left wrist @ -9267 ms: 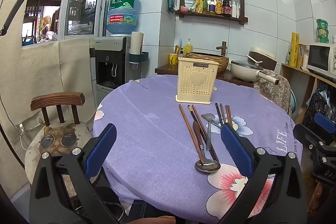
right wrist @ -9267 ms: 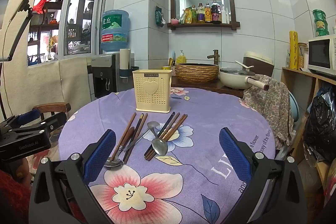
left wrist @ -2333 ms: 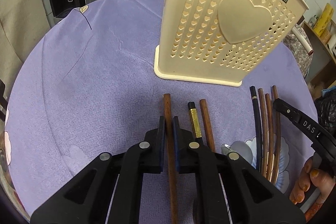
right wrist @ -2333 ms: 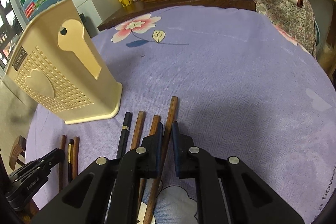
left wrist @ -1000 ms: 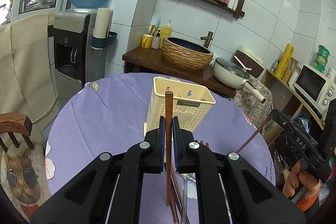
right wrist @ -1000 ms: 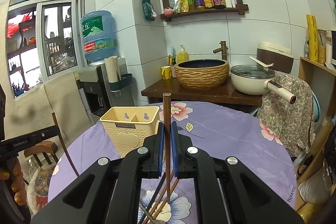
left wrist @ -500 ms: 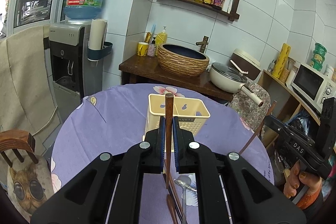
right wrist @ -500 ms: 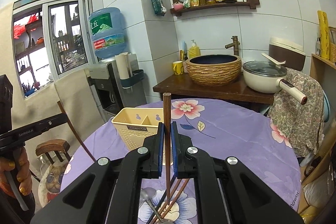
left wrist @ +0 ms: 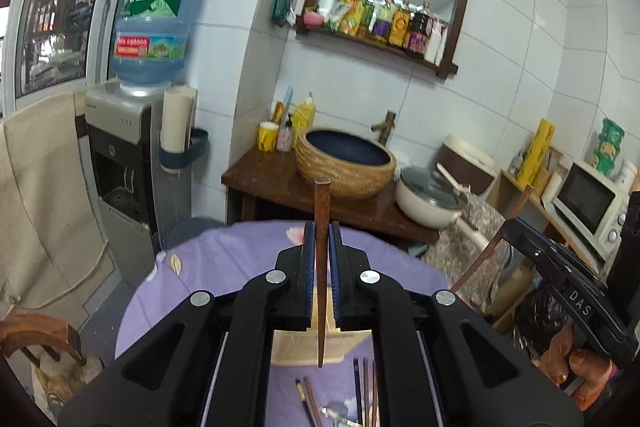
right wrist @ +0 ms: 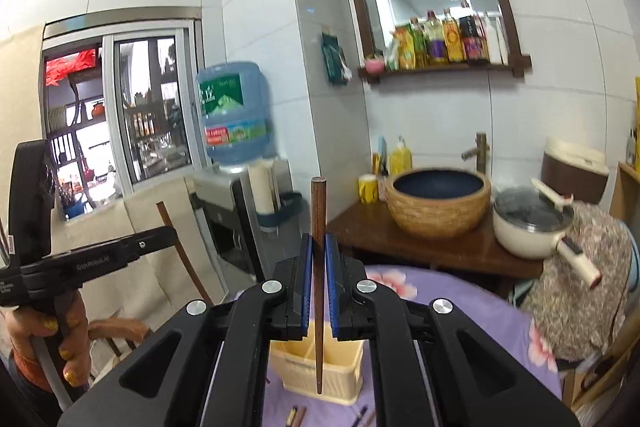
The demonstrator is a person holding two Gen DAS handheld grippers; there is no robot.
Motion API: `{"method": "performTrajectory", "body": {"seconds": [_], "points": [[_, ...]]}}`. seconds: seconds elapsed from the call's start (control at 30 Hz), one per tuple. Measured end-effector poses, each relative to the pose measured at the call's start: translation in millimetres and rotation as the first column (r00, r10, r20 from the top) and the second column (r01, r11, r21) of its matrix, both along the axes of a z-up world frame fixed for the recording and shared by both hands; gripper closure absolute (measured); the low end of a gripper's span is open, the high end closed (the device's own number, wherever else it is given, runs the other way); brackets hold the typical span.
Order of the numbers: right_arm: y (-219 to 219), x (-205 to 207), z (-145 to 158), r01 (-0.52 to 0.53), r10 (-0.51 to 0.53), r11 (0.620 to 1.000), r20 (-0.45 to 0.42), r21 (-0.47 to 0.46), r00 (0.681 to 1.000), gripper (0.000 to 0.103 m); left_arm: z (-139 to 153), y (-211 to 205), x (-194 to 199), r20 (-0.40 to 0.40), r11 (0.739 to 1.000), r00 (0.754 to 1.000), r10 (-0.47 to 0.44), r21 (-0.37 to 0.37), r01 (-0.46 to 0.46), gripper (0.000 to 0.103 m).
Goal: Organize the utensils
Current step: 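Carry the chopstick with the right tool over the cream holder and lower it in, then open the right tool to release the chopstick and withdraw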
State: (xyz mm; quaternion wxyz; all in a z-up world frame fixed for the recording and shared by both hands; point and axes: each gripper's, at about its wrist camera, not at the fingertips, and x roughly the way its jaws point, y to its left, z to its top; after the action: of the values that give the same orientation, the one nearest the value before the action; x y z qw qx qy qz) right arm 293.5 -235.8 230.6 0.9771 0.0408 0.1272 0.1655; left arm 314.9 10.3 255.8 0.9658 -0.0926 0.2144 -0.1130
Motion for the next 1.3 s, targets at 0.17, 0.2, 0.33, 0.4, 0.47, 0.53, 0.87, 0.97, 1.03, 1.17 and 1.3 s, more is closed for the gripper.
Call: {"method": "performTrajectory", "body": {"seconds": [0.17, 0.2, 0.33, 0.4, 0.47, 0.53, 0.87, 0.97, 1.03, 1.17, 1.3], "points": [[18, 28, 16, 0.047, -0.046, 0.999, 0.043, -0.024, 0.998, 0.096, 26, 0, 23, 0.06, 0.998, 0.996, 0.059, -0.005, -0.058, 0.096], [20, 34, 11, 0.054, -0.053, 0.998, 0.041, -0.024, 0.998, 0.096, 26, 0, 29, 0.064, 0.998, 0.996, 0.068, -0.007, -0.068, 0.096], [26, 54, -16, 0.076, -0.076, 0.997, -0.001, -0.029, 0.997, 0.096, 4, -6, 48, 0.041, 0.996, 0.996, 0.085, 0.008, -0.085, 0.096], [26, 65, -36, 0.078, -0.079, 0.997, -0.051, -0.026, 0.996, 0.096, -16, -9, 56, 0.011, 0.996, 0.996, 0.086, 0.014, -0.086, 0.096], [27, 74, -57, 0.085, -0.088, 0.996, -0.094, -0.03, 0.992, 0.096, -38, -12, 64, -0.024, 0.996, 0.996, 0.085, 0.015, -0.085, 0.096], [27, 80, -74, 0.089, -0.093, 0.996, -0.129, -0.032, 0.987, 0.096, -60, -13, 73, -0.069, 0.997, 0.994, 0.08, 0.007, -0.08, 0.096], [17, 96, -113, 0.13, -0.132, 0.991, -0.189, -0.026, 0.973, 0.096, -129, -15, 95, -0.181, 0.996, 0.979, 0.089, 0.004, -0.09, 0.096], [16, 96, -115, 0.128, -0.13, 0.991, -0.187, -0.023, 0.974, 0.096, -136, -16, 97, -0.192, 0.997, 0.978, 0.081, 0.012, -0.08, 0.096], [14, 95, -116, 0.131, -0.132, 0.991, -0.183, -0.016, 0.974, 0.096, -139, -17, 97, -0.195, 0.997, 0.978, 0.081, 0.012, -0.08, 0.096], [11, 94, -119, 0.148, -0.149, 0.989, -0.182, -0.023, 0.972, 0.074, -144, -17, 95, -0.212, 0.997, 0.974, 0.075, 0.009, -0.074, 0.094], [8, 83, -120, 0.15, -0.153, 0.988, -0.161, -0.029, 0.975, 0.064, -145, -14, 86, -0.195, 0.997, 0.978, 0.074, -0.006, -0.077, 0.056]]}}
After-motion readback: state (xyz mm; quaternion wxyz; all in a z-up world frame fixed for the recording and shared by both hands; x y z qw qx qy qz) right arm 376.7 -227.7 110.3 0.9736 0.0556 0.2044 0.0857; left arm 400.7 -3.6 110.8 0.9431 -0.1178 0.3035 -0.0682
